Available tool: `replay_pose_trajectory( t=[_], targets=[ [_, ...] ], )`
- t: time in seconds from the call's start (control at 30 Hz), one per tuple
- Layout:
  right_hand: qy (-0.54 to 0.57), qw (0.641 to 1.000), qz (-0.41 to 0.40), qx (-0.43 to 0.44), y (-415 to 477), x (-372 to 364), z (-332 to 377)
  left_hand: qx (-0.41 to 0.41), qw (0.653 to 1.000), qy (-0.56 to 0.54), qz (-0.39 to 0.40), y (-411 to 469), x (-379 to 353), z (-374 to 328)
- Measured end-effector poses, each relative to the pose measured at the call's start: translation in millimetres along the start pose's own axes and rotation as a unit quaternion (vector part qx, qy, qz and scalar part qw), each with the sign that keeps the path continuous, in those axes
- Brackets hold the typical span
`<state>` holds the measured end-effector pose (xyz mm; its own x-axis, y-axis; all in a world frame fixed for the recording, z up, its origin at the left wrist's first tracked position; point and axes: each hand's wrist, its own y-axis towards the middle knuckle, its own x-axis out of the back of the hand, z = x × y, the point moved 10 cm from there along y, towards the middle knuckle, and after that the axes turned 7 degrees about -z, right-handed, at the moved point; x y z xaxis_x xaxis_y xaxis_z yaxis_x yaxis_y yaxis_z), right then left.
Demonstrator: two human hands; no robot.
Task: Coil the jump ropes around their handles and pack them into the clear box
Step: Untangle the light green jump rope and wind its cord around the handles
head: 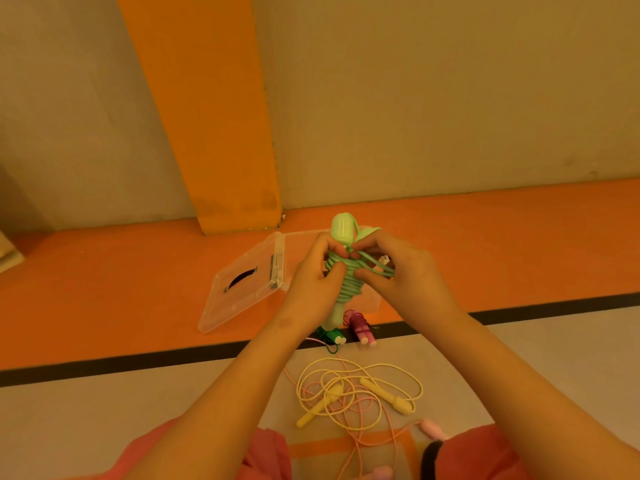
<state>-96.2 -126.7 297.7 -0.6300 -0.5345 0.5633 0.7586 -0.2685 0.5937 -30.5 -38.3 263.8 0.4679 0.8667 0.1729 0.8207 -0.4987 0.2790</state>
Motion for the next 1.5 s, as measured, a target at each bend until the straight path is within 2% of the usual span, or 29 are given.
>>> replay_pose_trajectory(
  t=[0.23,0.43,0.73,0.9,1.1,1.37,1.5],
  targets=[
    [0.067,0.995,-0.041,-0.055,2,9,-12,-0.01,1.0,-0.015,0.014,1,-2,-3],
    [0.083,0.993,-0.061,-0.067,4,19,-16,-0.03,0.998,-0.041,0.034,0,-10,-6],
    [0.03,0.994,-0.105,-0.029,7,28,-14,-0.066,0.997,0.023,0.037,1,-13,-10],
    [-0.042,0.998,-0.048,-0.009,11,11,-14,-0.064,0.995,0.068,0.026,3,-11,-1],
    [-0.104,0.994,-0.002,-0.014,9,-5,-23,-0.034,0.997,0.071,0.008,5,-11,12],
    [-0.127,0.988,-0.087,0.032,17,8,-19,-0.027,1.0,-0.001,-0.007,23,-10,13],
    [-0.114,0.987,-0.111,0.024,26,13,-23,-0.042,0.999,-0.007,-0.006,29,-14,12]
  ],
)
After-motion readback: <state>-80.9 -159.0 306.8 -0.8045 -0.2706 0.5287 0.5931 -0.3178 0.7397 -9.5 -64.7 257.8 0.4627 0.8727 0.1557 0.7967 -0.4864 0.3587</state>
